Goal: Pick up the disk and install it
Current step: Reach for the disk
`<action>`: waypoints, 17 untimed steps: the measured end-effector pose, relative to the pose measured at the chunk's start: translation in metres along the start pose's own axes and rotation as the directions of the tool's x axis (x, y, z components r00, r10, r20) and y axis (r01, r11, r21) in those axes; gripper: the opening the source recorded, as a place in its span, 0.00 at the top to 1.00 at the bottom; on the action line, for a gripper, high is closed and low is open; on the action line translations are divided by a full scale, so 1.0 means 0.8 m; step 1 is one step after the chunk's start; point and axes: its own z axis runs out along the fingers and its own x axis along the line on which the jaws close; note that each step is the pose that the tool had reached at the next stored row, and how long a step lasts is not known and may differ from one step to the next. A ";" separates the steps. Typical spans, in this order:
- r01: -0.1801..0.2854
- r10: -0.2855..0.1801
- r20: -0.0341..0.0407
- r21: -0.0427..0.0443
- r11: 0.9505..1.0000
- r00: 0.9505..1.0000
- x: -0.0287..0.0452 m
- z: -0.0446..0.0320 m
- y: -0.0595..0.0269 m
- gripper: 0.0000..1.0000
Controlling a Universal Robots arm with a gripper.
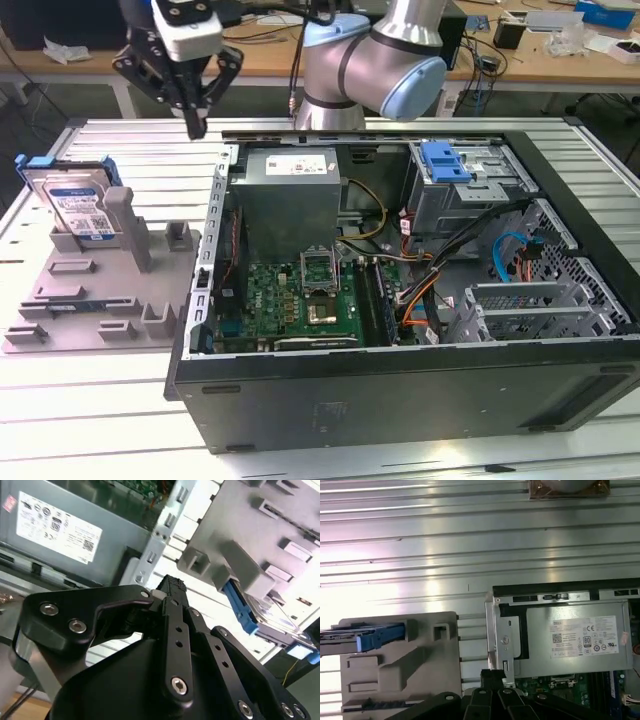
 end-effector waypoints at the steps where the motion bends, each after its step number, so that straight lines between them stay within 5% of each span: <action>1: 0.000 0.000 0.000 0.000 1.000 1.000 0.0055 0.0001 0.002 0.89; 17: 0.000 0.000 0.000 0.000 1.000 1.000 0.1128 0.0021 0.030 0.89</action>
